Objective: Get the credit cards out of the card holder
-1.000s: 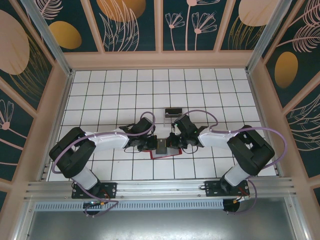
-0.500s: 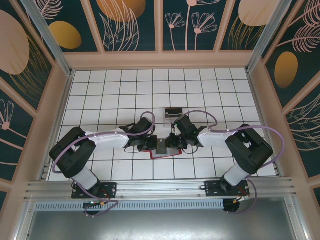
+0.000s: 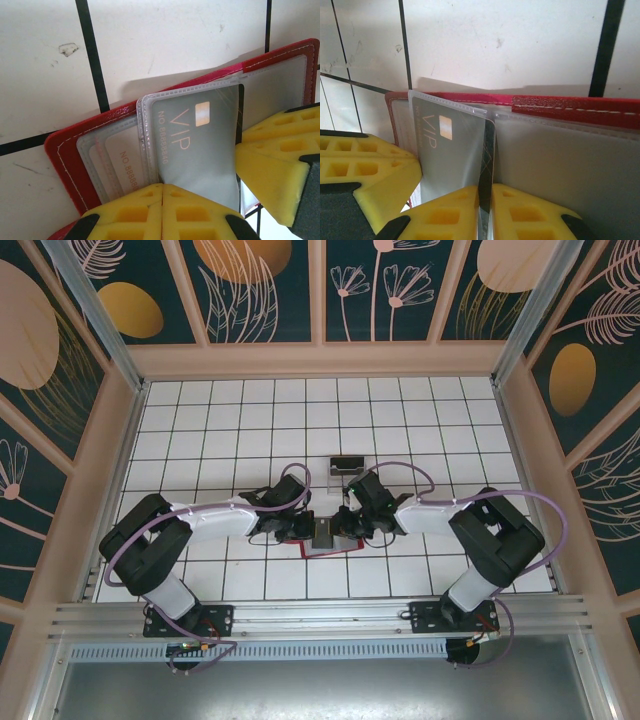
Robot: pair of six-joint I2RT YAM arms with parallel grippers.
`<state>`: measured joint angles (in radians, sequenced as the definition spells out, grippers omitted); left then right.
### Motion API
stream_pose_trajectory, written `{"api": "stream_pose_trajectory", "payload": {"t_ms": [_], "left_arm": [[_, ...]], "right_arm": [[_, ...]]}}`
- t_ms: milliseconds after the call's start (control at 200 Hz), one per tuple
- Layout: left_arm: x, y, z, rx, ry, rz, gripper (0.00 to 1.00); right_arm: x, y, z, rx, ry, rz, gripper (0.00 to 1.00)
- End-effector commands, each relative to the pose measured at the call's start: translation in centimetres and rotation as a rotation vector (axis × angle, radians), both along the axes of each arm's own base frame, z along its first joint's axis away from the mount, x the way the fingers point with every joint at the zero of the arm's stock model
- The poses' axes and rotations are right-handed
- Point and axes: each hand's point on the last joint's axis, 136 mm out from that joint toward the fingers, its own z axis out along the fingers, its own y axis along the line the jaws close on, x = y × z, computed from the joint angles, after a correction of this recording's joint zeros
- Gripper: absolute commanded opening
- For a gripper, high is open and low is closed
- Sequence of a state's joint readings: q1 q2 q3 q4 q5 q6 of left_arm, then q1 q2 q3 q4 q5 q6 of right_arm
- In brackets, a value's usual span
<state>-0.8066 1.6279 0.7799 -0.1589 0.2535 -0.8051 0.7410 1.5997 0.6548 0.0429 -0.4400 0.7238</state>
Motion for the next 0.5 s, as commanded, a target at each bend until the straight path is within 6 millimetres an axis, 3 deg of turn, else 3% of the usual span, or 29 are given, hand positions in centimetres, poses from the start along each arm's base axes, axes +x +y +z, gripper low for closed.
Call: {"api": "stream_pose_trajectory", "payload": {"t_ms": [0,490], "left_arm": [[-1.8,2.9,-3.4,0.154,0.071,-0.003,0.08],[-1.8,2.7,-3.3,0.153,0.071,-0.009,0.09]], "right_arm": [[-0.6,1.1,1.1,0.071,-0.002,0.024,0.16],[-0.7,1.3,2.6,0.124,-0.03,0.021,0.11]]}}
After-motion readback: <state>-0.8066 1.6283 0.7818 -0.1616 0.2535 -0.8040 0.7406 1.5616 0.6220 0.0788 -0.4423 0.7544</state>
